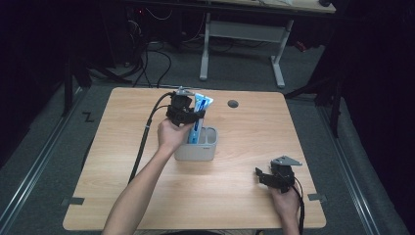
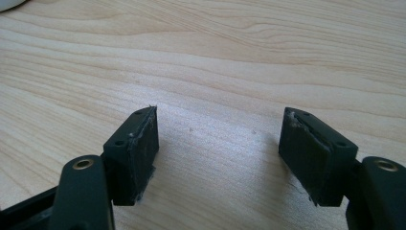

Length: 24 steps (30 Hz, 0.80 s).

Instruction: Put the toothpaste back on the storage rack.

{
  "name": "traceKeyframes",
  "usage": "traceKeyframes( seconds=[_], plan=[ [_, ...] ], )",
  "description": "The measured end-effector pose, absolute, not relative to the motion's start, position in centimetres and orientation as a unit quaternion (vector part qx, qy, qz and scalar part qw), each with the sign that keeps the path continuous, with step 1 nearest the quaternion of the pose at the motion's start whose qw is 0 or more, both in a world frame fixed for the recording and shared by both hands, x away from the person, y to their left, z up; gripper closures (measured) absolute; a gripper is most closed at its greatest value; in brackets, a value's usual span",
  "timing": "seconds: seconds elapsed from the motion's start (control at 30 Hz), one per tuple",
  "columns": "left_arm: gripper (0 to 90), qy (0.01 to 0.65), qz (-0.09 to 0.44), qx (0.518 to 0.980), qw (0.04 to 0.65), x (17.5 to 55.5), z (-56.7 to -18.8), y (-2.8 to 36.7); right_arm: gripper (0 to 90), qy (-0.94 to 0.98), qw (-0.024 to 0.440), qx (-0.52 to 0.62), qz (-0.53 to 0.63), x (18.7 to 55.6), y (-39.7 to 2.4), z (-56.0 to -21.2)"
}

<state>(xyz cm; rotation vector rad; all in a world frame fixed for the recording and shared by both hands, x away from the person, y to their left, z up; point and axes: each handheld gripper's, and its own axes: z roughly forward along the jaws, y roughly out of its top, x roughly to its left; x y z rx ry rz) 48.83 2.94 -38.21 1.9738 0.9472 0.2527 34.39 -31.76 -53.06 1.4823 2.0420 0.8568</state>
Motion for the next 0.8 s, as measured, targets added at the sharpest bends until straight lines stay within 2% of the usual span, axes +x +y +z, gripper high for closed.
traceKeyframes(
  seconds=[0.8],
  plan=[
    [71.0,0.389,0.101,0.803,0.441,48.2,-38.6,4.1,30.0,0.745,0.237,0.540,0.313,34.4,-31.8,-53.1]
  ],
)
